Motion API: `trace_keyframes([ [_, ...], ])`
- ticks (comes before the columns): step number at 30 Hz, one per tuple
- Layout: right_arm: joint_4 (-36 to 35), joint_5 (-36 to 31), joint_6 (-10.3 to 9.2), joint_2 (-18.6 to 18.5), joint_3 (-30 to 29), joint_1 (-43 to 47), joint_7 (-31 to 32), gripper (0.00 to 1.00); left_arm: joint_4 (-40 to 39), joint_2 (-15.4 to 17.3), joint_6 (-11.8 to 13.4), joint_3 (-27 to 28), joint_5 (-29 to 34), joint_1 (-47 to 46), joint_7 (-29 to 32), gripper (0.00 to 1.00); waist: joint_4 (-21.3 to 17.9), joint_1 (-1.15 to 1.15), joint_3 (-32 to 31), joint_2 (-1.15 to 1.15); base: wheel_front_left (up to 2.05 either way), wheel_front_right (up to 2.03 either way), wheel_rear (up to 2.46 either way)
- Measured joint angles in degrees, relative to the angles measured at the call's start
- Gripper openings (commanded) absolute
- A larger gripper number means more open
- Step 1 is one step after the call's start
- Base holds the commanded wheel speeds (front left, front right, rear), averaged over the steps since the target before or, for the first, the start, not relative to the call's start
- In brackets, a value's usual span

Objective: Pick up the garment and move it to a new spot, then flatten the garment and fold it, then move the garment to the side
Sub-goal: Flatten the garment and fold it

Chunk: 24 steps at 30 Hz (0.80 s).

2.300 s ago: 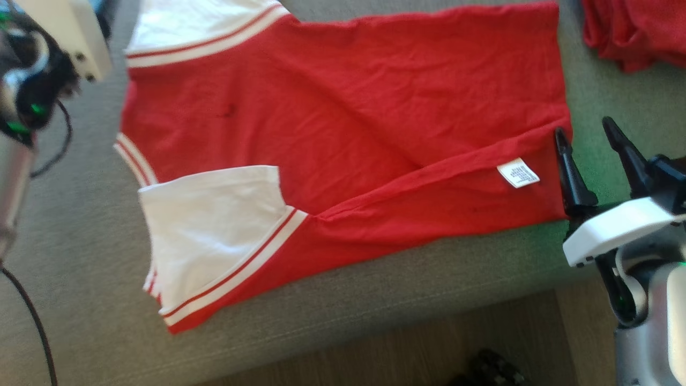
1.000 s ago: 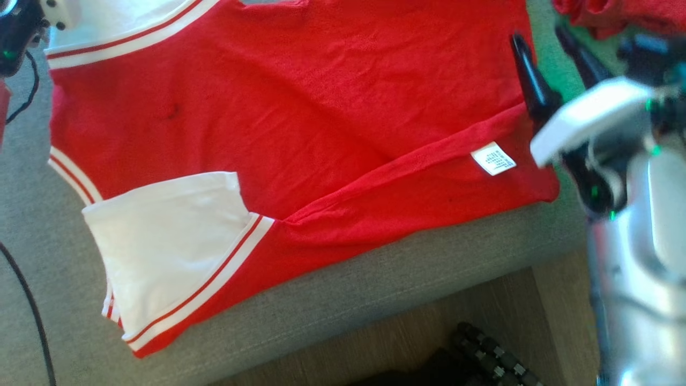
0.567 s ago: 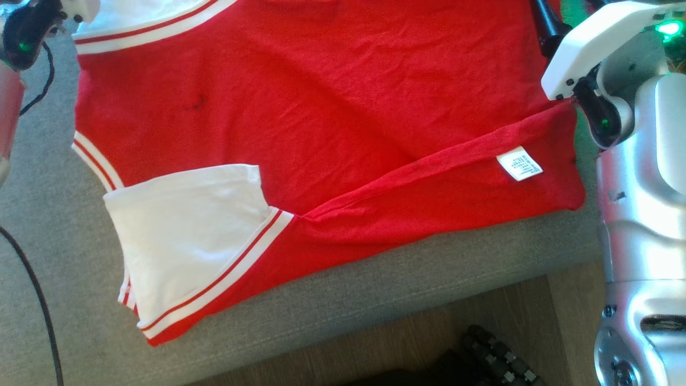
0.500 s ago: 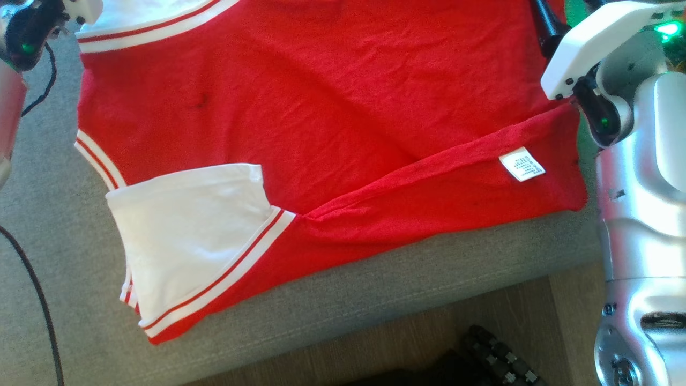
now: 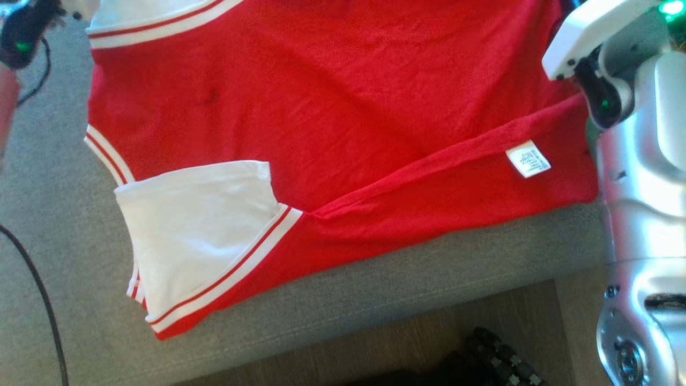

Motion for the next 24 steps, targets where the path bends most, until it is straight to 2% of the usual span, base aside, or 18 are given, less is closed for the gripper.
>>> trace_keyframes([
  [5,1.5,0.9,0.0,-0.4,-1.1,-3.0,-1.6,0.0,-0.3,0.4,0.0,0.1,1.3,-2.7,-6.6,0.0,0.9,0.0,0.1,0.0,0.0,0.0,0.0],
  [15,2.4,2.4,0.0,-4.2,-3.2,-8.8,-4.5,0.0,1.0,-0.8,0.0,1.1,2.1,-6.4,-16.9,0.0,3.9,0.0,0.3,0.0,0.0,0.0,0.0],
  [20,1.5,4.4,0.0,-5.3,-1.2,-7.1,-3.3,0.0,-1.4,-1.5,0.0,0.2,-0.2,-4.6,-18.0,0.0,5.2,0.0,-0.8,0.0,0.0,0.0,0.0],
  [24,-1.1,6.2,0.0,-8.5,-0.1,-1.2,-1.4,0.0,-7.4,-0.9,0.0,-1.9,-3.5,1.3,-19.2,0.0,6.7,0.0,-2.5,0.0,0.0,0.0,0.0],
])
